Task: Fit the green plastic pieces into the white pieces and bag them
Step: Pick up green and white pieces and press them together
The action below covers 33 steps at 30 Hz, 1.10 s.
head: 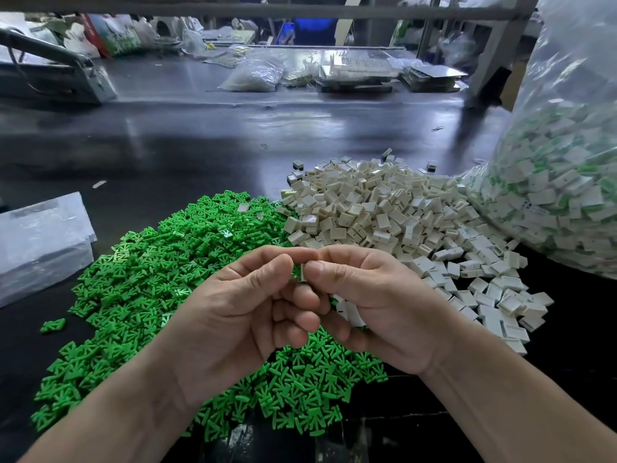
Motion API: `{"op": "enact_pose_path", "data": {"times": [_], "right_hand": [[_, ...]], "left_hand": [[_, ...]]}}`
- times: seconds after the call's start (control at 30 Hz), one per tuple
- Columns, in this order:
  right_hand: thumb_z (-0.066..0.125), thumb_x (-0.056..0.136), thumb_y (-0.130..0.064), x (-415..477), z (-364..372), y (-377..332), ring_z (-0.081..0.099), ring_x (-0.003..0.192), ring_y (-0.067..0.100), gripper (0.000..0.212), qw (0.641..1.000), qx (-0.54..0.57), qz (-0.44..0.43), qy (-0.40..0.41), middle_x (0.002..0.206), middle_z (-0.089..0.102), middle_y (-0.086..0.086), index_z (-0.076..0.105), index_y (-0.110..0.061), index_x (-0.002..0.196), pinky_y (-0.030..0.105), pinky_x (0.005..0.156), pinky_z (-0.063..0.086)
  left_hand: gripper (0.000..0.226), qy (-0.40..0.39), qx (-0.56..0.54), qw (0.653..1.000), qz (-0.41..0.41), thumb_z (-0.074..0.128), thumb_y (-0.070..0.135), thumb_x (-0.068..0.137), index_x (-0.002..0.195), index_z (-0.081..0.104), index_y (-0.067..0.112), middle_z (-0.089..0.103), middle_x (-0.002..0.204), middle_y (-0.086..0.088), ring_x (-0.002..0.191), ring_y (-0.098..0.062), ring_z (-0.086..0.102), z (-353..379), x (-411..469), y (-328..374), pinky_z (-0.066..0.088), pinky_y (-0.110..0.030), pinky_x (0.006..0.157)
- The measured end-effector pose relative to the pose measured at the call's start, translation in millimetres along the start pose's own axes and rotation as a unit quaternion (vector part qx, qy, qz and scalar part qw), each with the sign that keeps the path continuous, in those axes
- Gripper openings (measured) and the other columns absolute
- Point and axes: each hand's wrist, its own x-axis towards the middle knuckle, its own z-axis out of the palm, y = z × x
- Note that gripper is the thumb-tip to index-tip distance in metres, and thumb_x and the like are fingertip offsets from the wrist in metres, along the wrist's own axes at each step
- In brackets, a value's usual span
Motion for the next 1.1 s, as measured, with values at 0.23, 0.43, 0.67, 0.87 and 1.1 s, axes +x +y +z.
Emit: {"op": "enact_pose_path", "data": {"times": [0.23, 0.43, 0.67, 0.87, 1.1], "right_hand": [[0.064, 0.085, -0.033, -0.1, 2.9, 0.2, 0.046, 0.045, 0.011, 0.037, 1.0, 0.014, -0.015, 0.017, 0.064, 0.058, -0.002, 0.064, -0.001, 0.103, 0.018, 0.037, 0.03], [0.064, 0.085, -0.034, 0.9, 7.7, 3.0, 0.047, 0.045, 0.01, 0.039, 0.999, 0.002, -0.026, 0.039, 0.062, 0.059, -0.002, 0.063, 0.001, 0.102, 0.017, 0.035, 0.032], [0.062, 0.087, -0.035, 0.9, 6.6, 3.1, 0.048, 0.047, 0.011, 0.038, 0.999, -0.006, -0.024, 0.033, 0.064, 0.058, -0.001, 0.061, 0.001, 0.1, 0.016, 0.035, 0.032], [0.061, 0.091, -0.03, 1.1, 9.8, 3.8, 0.048, 0.049, 0.014, 0.021, 0.999, -0.003, -0.031, 0.039, 0.062, 0.06, -0.003, 0.066, -0.011, 0.098, 0.017, 0.034, 0.032], [0.062, 0.087, -0.032, 0.4, 12.1, 3.8, 0.049, 0.047, 0.012, 0.016, 0.998, -0.001, -0.035, 0.048, 0.061, 0.059, -0.001, 0.064, -0.016, 0.086, 0.017, 0.034, 0.032]], "left_hand": [[0.037, 0.004, -0.008, 0.999, 0.04, 0.084, 0.023, 0.072, 0.105, 0.073, 0.009, 0.07, 0.072, -0.012, 0.06, -0.02, 0.07, 3.2, 1.1, -5.1, 0.057, -0.025, 0.052], [0.033, 0.027, -0.018, 0.998, 0.057, 0.084, 0.021, 0.071, 0.101, 0.074, 0.012, 0.068, 0.066, -0.008, 0.055, -0.016, 0.067, 5.3, 4.7, -12.9, 0.055, -0.024, 0.049], [0.022, 0.054, -0.014, 0.997, 0.051, 0.075, 0.024, 0.078, 0.097, 0.074, 0.013, 0.067, 0.063, -0.009, 0.05, -0.017, 0.066, 4.1, 6.1, -13.1, 0.053, -0.024, 0.044], [0.016, 0.094, 0.032, 0.992, 0.074, 0.062, 0.016, 0.079, 0.089, 0.074, 0.011, 0.062, 0.057, -0.009, 0.044, -0.017, 0.061, 11.5, 5.4, -13.1, 0.05, -0.024, 0.039], [0.016, 0.107, 0.062, 0.987, 0.099, 0.061, 0.017, 0.081, 0.089, 0.074, 0.012, 0.06, 0.057, -0.009, 0.044, -0.018, 0.06, 14.7, 3.5, -14.3, 0.05, -0.024, 0.04]]}}
